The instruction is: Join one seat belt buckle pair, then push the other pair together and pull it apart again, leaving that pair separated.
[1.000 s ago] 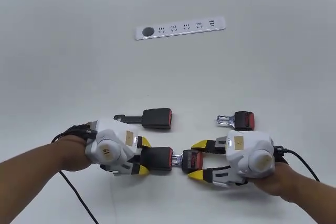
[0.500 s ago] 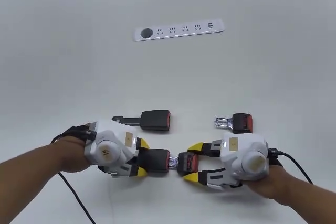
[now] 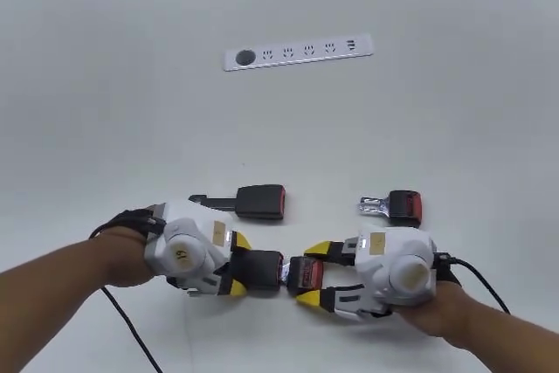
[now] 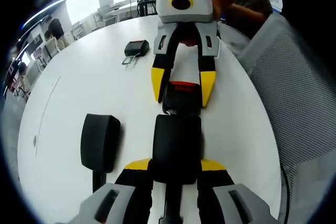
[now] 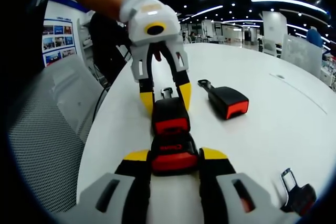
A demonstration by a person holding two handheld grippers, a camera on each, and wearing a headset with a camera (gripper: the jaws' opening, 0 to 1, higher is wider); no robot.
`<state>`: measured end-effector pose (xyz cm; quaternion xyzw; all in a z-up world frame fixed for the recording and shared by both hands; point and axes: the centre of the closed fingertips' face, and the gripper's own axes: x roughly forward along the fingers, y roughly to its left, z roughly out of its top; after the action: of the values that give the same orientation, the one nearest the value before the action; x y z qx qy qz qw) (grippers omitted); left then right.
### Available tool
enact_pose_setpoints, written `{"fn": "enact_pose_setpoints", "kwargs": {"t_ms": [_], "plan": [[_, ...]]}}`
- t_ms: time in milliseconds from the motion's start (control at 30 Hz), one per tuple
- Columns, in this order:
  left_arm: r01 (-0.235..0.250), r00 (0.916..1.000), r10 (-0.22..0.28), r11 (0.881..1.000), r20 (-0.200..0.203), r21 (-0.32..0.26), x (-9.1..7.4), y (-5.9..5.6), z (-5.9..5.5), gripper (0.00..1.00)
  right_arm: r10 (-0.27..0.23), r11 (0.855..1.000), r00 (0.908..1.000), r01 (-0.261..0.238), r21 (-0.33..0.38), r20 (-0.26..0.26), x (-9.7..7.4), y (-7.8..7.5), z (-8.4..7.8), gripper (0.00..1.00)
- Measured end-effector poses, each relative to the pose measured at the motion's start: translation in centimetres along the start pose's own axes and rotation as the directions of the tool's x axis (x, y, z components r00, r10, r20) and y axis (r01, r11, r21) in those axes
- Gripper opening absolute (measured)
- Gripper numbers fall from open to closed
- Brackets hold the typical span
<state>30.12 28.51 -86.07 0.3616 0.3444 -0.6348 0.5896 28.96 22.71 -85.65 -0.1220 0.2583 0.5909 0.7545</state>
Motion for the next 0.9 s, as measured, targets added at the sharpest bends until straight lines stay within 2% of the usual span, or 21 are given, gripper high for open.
{"fn": "enact_pose_setpoints", "kwargs": {"t_ms": [233,267,333,533,900], "plan": [[0.005,1.0,-0.005,1.0,0.001,0.003,-0.03,-0.03,-0.03,0.33,-0.002,1.0,1.0,0.002,0.007,0.0,0.35,0.1,0.34,0.36],[0.011,0.9999,-0.011,1.0,0.0,0.002,-0.09,-0.02,-0.08,0.33,0.008,1.0,0.9996,-0.007,-0.014,0.026,0.54,-0.05,1.01,0.36],[0.011,0.9999,-0.011,1.0,0.0,0.005,-0.12,0.08,-0.08,0.33,-0.001,1.0,1.0,0.001,0.007,0.004,0.5,-0.27,0.76,0.36],[0.013,0.9999,-0.013,1.0,0.0,0.012,-0.09,0.07,-0.06,0.34,-0.001,1.0,1.0,0.001,0.004,0.002,0.42,-0.1,0.53,0.36],[0.013,0.9996,-0.014,1.0,0.025,0.014,-0.16,0.07,-0.08,0.34,0.0,1.0,1.0,0.0,-0.017,-0.001,0.31,0.15,0.34,0.36]]}}
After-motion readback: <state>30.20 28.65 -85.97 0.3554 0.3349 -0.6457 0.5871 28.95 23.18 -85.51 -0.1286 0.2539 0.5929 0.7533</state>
